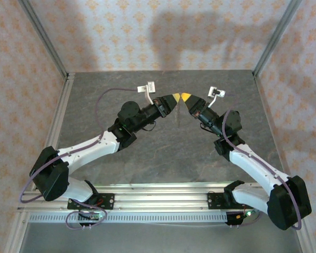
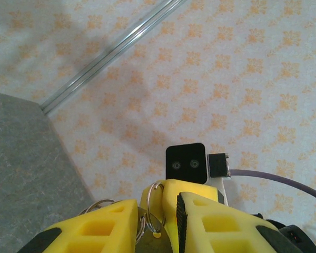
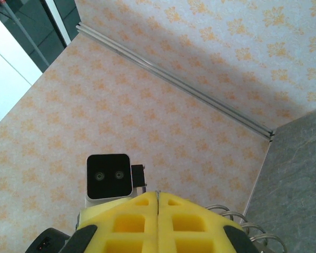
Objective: Put the keys on the keyring
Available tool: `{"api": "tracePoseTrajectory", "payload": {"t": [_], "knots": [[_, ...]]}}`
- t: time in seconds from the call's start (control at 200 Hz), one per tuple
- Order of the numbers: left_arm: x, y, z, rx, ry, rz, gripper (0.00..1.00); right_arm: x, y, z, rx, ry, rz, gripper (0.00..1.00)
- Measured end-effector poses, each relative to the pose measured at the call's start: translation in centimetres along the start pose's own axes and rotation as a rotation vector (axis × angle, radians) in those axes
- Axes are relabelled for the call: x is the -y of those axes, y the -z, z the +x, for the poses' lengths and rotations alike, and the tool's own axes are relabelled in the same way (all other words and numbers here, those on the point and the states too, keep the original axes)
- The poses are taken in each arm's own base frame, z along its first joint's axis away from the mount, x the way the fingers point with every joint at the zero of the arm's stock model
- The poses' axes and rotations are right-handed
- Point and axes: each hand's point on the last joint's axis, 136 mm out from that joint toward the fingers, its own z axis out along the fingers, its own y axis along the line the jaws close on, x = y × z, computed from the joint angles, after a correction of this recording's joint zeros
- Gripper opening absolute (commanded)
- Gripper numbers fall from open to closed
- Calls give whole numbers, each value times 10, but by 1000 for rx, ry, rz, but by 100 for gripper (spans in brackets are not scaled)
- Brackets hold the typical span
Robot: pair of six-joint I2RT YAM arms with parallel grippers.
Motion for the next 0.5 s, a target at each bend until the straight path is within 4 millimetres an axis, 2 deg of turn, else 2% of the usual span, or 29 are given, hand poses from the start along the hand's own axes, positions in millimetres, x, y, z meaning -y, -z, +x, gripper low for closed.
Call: {"api": "tracePoseTrajectory", "payload": {"t": [0.275, 0.42, 0.5], "knots": [[0, -2, 0, 0, 3, 1, 15, 2, -1, 2, -7, -4, 3, 0], [-2, -4, 1, -2, 4, -2, 0, 4, -1, 2, -3, -6, 11, 0], [-1, -4, 0, -1, 3, 0, 0, 4, -1, 1, 1, -5, 12, 0]]}}
